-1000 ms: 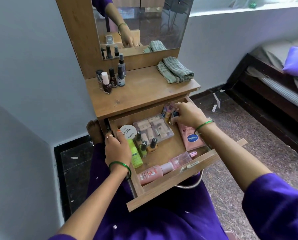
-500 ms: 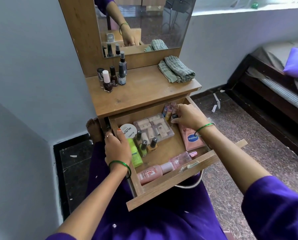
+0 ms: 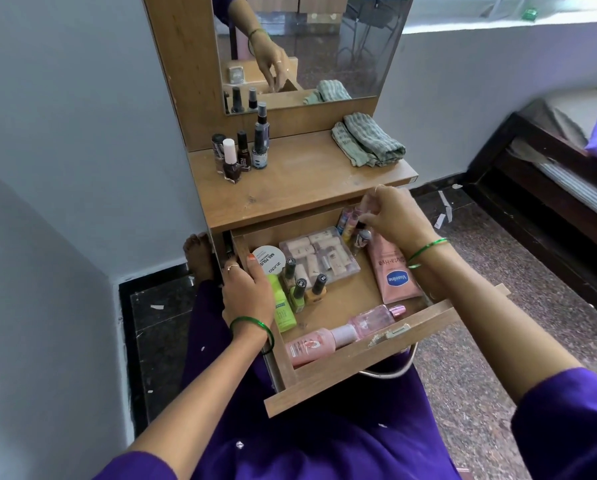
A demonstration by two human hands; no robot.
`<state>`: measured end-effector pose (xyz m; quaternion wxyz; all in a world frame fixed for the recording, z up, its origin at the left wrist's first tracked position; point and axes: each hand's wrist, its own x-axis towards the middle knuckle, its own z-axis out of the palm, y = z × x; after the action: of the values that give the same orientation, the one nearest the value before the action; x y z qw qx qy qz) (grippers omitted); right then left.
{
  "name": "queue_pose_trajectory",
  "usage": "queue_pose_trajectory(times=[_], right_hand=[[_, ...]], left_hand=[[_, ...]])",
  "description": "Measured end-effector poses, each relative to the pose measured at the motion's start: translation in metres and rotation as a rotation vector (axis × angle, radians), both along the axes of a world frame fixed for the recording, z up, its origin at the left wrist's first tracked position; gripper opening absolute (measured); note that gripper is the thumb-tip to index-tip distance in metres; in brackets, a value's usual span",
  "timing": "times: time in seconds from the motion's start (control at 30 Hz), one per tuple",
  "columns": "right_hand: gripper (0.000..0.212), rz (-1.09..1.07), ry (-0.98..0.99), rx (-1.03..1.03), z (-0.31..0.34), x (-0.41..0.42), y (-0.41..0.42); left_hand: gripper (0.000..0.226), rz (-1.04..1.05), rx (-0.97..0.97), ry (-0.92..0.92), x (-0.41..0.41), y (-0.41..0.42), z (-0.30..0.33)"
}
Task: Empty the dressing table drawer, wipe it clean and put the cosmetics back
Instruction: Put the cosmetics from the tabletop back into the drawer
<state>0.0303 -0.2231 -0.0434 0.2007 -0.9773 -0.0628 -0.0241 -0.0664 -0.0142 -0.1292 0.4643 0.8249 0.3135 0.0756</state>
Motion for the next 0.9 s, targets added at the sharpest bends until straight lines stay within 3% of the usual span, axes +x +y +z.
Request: queue_pose_trajectory(times=[0.47, 0.73, 0.9], right_hand=[[0.023, 0.436, -0.245, 0.115, 0.068, 0.031, 0.13], [0.035, 0.544, -0.197, -0.117, 0.083, 0.057, 0.194], [0.027, 0.508, -0.196, -0.344, 0.076, 0.049, 0.218]], left_hand=[[0.038, -0.003, 0.003, -0.013, -0.002, -0.002, 0.002], [0.04, -0.001, 0.009, -0.027, -0.001, -0.001, -0.002], [0.041, 0.004, 0.013, -0.039, 0.0, 0.0, -0.005]])
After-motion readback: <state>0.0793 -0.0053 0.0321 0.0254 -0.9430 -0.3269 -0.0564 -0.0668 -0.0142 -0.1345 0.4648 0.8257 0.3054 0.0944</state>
